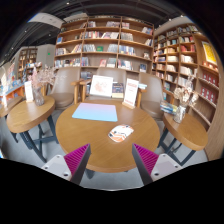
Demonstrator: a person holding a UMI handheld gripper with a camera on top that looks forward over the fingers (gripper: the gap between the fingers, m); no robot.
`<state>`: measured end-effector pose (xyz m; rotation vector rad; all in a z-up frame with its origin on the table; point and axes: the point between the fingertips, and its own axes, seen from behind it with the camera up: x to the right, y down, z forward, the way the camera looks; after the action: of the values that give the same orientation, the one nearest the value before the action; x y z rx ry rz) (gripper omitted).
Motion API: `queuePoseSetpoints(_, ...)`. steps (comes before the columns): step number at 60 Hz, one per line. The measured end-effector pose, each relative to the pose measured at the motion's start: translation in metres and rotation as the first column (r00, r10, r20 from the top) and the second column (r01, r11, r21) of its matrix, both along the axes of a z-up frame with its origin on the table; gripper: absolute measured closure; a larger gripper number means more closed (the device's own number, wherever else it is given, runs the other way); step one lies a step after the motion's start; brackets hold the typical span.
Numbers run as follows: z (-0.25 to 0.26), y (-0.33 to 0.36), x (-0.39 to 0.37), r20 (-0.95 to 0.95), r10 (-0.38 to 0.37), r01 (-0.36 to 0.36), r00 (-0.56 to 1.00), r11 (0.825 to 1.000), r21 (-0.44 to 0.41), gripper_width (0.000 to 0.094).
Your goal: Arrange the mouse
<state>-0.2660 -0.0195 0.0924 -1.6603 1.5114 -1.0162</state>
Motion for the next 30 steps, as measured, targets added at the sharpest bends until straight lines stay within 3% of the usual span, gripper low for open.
queuePoseSetpoints(30,-0.064,-0.027,0.064,-0.128,-0.032,0.038,0.991,0.998,0.048,0.0084)
